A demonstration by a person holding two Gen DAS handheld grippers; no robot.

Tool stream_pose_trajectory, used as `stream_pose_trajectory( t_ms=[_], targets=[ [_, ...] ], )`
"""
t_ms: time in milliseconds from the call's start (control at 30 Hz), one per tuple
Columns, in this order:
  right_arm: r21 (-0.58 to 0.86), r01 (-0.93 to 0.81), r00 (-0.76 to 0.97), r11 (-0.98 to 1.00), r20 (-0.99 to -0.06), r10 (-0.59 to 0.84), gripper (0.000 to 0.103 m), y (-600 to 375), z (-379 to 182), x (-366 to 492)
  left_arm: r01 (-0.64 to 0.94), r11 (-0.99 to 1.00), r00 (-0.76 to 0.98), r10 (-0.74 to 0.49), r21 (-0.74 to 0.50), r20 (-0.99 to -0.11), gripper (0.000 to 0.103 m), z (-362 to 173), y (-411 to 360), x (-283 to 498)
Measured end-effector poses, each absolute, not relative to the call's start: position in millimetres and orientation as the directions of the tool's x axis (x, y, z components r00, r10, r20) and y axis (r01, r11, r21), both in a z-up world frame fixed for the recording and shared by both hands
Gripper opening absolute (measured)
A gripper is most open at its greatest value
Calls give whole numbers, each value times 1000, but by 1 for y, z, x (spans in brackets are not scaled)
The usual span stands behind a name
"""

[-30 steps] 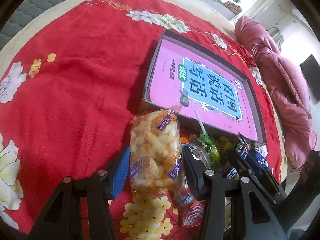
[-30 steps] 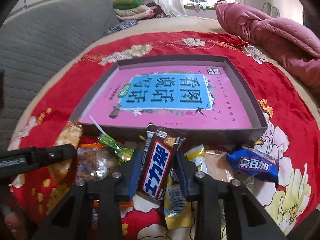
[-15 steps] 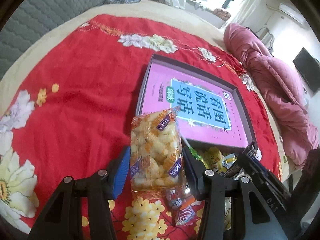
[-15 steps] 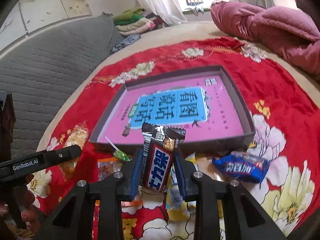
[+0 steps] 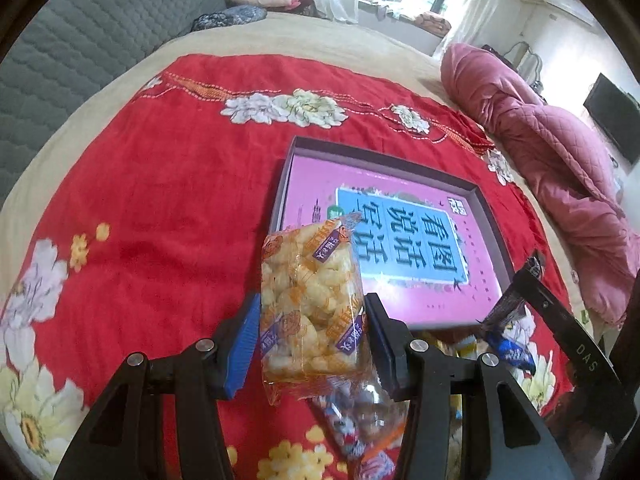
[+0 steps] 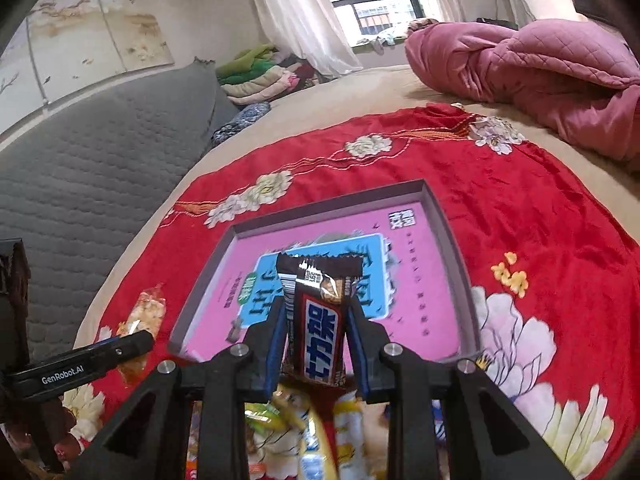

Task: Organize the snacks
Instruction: 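Carry the chocolate bar into the box with the right tool while the left tool places the corn bag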

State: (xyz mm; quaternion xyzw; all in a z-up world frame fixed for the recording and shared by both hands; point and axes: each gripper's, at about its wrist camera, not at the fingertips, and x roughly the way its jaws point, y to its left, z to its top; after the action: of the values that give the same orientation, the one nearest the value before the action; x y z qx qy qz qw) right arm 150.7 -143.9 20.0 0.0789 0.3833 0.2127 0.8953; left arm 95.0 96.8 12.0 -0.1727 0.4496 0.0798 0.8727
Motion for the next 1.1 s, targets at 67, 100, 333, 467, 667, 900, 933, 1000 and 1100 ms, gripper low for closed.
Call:
stream_pose_trajectory(
  t_ms=[67, 100, 333, 467, 667, 900, 933, 1000, 1100],
  targets=[
    [305, -310, 611, 901, -662, 434, 29, -146, 17, 158, -290, 931, 580, -13, -221, -814, 53, 11, 97, 104],
    [301, -302, 611, 905, -668, 426, 29, -147, 15, 161, -286, 933, 580, -13, -219, -814, 53, 10, 97, 110],
    [261, -279, 610, 924, -696, 380, 29, -149, 1, 175, -277, 940, 558, -10, -198, -830, 53, -3, 92, 135],
    [234, -278, 602, 932, -713, 359, 29, -146, -8, 180, -266, 945, 547, -13, -188, -837, 53, -10, 88, 144],
    [232, -259, 591, 938, -729, 344, 29, -150, -20, 189, -256, 951, 530, -13, -174, -848, 53, -20, 82, 155],
    [228, -220, 583, 949, -749, 315, 29, -156, -30, 196, -229, 962, 536, -1, -147, -844, 51, -21, 73, 162],
    [225, -213, 584, 951, -751, 308, 29, -157, -31, 197, -227, 963, 536, -2, -146, -844, 51, -20, 72, 163],
    [223, -206, 584, 953, -753, 302, 29, -158, -31, 197, -229, 961, 533, -7, -152, -846, 51, -21, 71, 165],
    [220, -196, 589, 956, -753, 294, 29, -161, -31, 198, -235, 958, 535, -11, -162, -845, 51, -22, 73, 164]
  ],
)
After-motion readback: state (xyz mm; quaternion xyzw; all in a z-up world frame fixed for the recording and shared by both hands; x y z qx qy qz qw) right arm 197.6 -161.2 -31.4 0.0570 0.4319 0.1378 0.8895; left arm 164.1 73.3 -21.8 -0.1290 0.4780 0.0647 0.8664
